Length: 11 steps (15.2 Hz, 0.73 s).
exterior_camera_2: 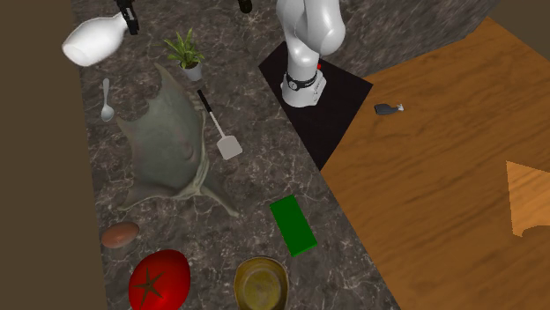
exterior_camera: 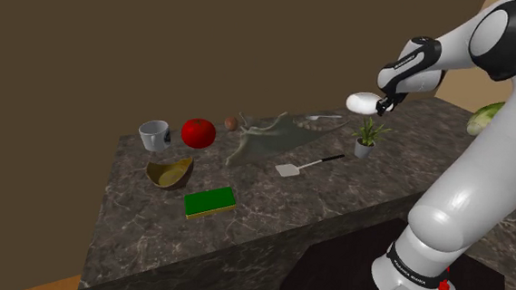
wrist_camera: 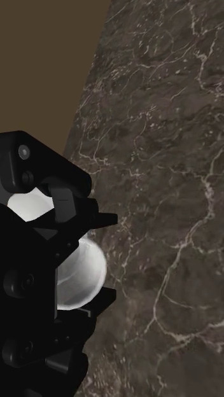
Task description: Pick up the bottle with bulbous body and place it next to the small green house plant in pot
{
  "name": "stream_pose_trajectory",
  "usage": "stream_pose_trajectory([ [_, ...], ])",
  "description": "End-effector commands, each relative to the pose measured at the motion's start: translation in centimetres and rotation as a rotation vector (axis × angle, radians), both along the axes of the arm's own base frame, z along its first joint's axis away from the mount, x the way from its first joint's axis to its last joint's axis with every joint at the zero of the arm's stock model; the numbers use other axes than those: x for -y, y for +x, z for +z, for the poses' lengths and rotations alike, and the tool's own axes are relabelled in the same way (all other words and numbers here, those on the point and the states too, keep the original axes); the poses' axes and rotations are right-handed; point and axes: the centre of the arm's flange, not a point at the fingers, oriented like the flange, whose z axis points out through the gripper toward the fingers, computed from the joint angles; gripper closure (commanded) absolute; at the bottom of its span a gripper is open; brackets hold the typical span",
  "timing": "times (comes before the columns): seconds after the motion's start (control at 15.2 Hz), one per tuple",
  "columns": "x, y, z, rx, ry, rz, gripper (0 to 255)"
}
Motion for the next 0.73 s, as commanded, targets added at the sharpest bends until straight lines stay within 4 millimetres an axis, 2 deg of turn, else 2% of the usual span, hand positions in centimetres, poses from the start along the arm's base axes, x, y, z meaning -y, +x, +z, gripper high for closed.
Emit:
stream_pose_trajectory([
  [0.0,0.0,0.0,-1.1,0.000,0.000,0.001,255],
  [0.33,0.0,0.0,-3.5,0.000,0.000,0.001,255],
  [0.66,0.0,0.0,-3.5,0.000,0.000,0.001,255],
])
